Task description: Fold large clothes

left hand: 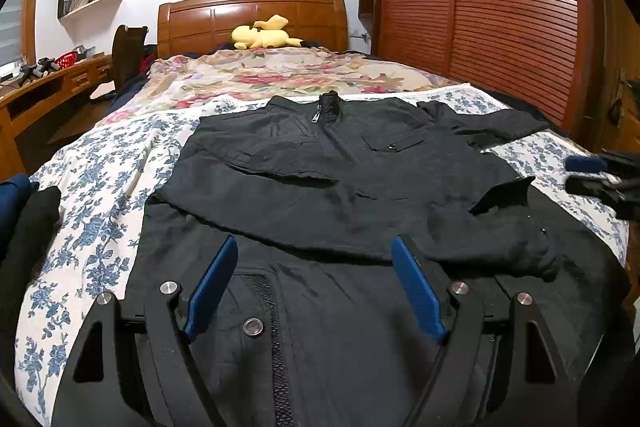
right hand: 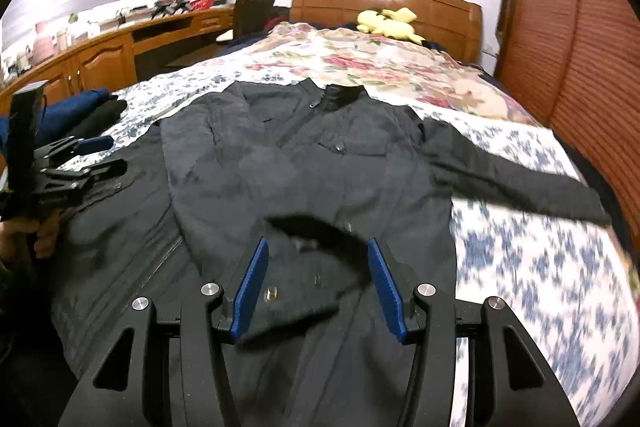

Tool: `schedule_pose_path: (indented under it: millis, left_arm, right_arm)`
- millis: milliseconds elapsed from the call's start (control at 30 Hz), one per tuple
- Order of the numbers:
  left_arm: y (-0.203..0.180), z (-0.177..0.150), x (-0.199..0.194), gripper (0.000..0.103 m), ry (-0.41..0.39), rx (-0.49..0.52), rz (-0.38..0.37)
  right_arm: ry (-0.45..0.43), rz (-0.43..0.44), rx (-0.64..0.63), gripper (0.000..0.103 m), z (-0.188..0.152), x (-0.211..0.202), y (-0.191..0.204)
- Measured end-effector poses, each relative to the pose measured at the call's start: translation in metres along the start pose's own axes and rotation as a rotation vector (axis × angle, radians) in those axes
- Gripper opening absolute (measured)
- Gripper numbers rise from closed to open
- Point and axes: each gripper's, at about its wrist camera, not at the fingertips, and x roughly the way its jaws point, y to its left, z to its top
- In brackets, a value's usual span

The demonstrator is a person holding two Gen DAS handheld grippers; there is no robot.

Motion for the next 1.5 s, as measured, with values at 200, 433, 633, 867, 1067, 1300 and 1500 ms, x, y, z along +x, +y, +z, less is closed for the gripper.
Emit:
schedule_pose_path:
  millis: [200,433,633,867,1067,1300,1500]
  left_arm:
    - [0.0,0.003,-0.004,0.08,-0.015,-0.013,-0.015]
    - [-0.007,0.006,-0.009,0.08,-0.015,-0.013,-0.064]
    - [-0.016,0.007,-0.011,0.08,-0.026,-0.005,-0.078]
    - [-0.028,0.007,-0.007,0.08,-0.022,0.014,-0.086]
    - [-0.037,0.009,-0.003,0.08,-0.024,0.025,-0.085]
    - [-0.039,0.01,0.002,0.08,0.0,-0.01,-0.108]
    - [-0.041,0.008,0.001,0.08,-0.005,-0.021,-0.122]
  right_arm:
    - [0.074,-0.008,-0.059,0.054,0.021,0.041,0.002]
    - [0.226,-0.034,-0.098,0.038,0.025,0.084,0.0]
    - [0.239,-0.076,-0.133,0.008,0.022,0.089,0.009]
    - [0.251,-0.035,-0.141,0.008,0.0,0.08,0.023]
    - [0.233,-0.005,-0.086,0.009,0.002,0.071,0.012]
    - [0.136,0.033,-0.052,0.017,0.015,0.044,0.012]
    - [0.028,0.021,0.004,0.017,0.035,0.039,0.009]
